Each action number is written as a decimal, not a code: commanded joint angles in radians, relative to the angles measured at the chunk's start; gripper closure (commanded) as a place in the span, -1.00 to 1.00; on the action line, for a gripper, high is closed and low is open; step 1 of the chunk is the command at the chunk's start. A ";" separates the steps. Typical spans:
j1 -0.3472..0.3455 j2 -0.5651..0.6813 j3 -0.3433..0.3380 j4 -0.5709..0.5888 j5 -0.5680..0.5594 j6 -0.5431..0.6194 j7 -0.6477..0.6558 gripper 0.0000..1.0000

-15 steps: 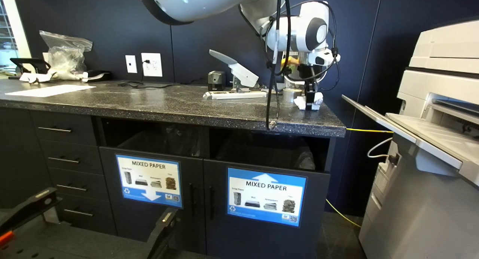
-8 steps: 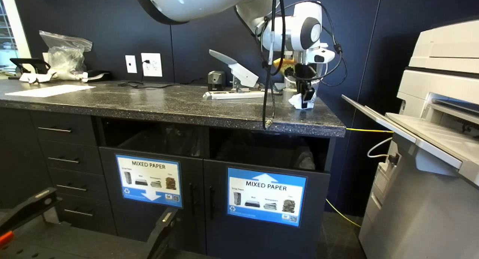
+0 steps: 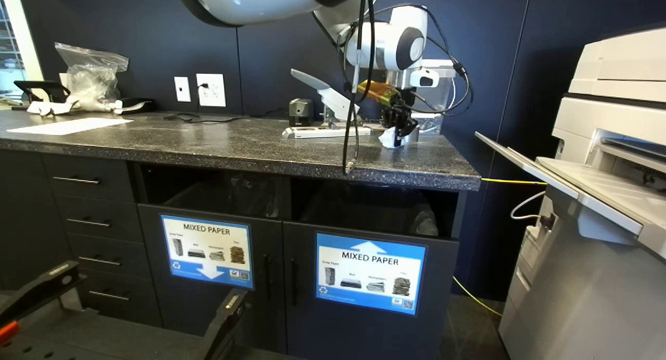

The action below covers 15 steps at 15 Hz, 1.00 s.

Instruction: Place the crumpled paper in the bin on the right

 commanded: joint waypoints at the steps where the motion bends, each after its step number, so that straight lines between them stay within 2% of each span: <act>1: 0.023 -0.045 0.042 -0.083 -0.004 -0.015 -0.166 0.71; 6: 0.048 -0.125 0.063 -0.208 -0.014 -0.021 -0.385 0.68; 15: 0.115 -0.364 0.049 -0.597 -0.078 -0.009 -0.713 0.69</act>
